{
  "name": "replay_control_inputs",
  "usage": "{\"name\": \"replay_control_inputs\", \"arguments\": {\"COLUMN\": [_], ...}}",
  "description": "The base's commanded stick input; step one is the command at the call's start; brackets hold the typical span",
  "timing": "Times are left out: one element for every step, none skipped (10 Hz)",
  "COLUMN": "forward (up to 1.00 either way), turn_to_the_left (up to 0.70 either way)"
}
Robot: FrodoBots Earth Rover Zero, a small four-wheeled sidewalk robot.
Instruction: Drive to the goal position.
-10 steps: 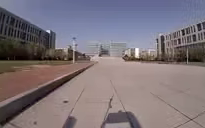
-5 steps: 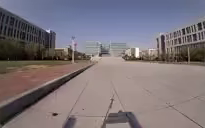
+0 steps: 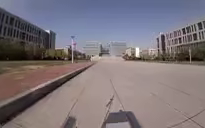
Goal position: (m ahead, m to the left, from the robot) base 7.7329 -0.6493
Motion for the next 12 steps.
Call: {"name": "replay_control_inputs", "arguments": {"forward": [0.70,0.70,0.70,0.70,0.70,0.70,0.70,0.70,0.70,0.70,0.70,0.70], "turn_to_the_left": [0.00,0.00,0.00,0.00,0.00,0.00,0.00,0.00,0.00,0.00,0.00,0.00]}}
